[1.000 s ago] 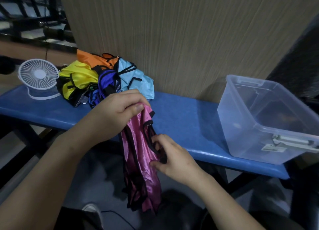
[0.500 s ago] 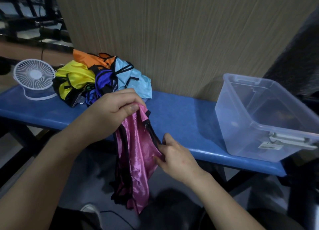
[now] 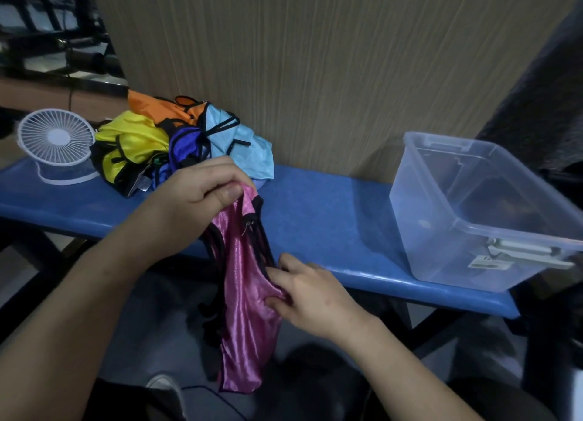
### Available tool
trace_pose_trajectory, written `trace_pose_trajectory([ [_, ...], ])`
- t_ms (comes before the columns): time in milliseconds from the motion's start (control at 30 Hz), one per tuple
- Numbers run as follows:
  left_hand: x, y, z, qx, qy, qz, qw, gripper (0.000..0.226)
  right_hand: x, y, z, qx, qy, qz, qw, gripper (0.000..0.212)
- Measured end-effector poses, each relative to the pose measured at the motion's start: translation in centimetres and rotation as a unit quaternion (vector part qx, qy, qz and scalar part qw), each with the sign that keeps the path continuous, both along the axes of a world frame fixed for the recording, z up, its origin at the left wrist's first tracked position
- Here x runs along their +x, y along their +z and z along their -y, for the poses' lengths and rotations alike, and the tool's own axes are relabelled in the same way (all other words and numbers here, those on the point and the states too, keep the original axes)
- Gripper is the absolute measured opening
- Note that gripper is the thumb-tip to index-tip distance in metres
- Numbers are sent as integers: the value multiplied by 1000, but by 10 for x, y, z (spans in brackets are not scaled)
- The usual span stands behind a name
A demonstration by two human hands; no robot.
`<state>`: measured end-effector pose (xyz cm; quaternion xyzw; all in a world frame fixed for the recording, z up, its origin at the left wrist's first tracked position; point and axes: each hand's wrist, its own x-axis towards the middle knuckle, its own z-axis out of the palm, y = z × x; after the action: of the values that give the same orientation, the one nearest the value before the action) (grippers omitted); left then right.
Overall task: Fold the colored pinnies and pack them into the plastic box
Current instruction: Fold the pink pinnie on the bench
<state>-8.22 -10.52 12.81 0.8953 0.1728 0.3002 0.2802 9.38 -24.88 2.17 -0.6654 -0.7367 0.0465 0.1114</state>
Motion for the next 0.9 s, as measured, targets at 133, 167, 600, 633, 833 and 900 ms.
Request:
trace_pose_trajectory([
  [133,1,2,4,2,-12,22,1000,20,-5,2,0,21,-21,35,999,44],
  [167,1,3,5,1,-16,27,1000,20,-6,3,0,9,-33,42,999,45],
  [600,-3,2,-4,14,10,14,1000,23,6,9,3,-68,-81,70,992,36],
  [633,-3,2,-5,23,10,14,1000,23,7,10,3,-66,-81,66,992,35],
  [833,-12,2,-16,55,57,4,997,24,20,20,5,-34,-63,29,997,46],
  [900,-17,2,-22,58,84,7,995,24,29,20,6,4,-49,-7,999,47],
])
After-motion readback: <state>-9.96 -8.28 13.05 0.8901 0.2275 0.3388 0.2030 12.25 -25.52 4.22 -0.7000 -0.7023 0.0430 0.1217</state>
